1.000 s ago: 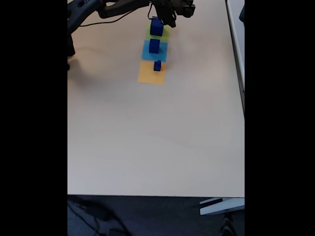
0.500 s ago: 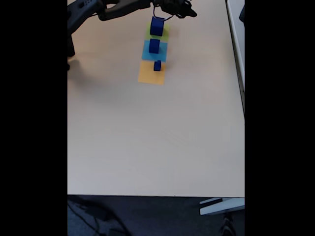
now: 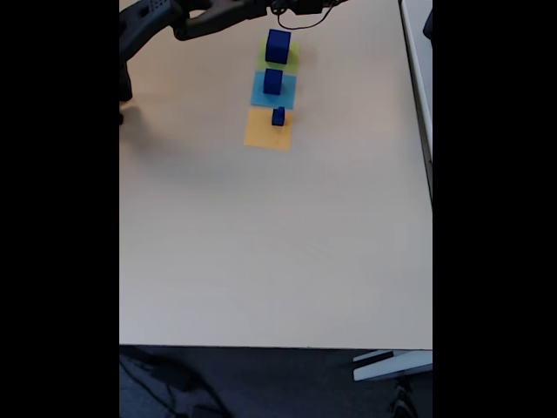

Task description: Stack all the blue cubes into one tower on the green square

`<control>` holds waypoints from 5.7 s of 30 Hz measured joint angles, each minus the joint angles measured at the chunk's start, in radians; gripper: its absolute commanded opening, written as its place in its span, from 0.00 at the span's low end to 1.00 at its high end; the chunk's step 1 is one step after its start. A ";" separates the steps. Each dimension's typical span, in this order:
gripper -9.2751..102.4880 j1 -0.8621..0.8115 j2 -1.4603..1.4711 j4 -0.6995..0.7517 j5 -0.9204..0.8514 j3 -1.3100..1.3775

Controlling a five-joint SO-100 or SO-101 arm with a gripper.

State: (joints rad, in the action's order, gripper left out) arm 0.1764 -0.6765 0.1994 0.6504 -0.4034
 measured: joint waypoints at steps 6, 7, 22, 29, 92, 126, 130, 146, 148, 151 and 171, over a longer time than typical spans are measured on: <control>0.08 -0.006 0.000 -0.092 -0.101 0.025; 0.08 -0.006 0.000 -0.097 -0.106 0.034; 0.11 -0.015 0.000 0.017 -0.026 0.066; 0.08 -0.061 -0.117 0.238 0.057 0.058; 0.30 0.081 -0.287 1.281 1.285 -0.198; 0.37 0.044 -0.265 1.169 1.292 -0.463; 0.37 0.044 -0.273 1.132 1.295 -0.508; 0.37 0.044 -0.278 1.086 1.284 -0.563; 0.37 0.044 -0.285 1.083 1.279 -0.571; 0.37 0.044 -0.308 1.065 1.282 -0.601; 0.36 0.044 -0.314 0.994 1.272 -0.690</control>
State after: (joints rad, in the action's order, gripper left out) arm 0.2209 -0.9910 1.1934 1.9221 -1.0937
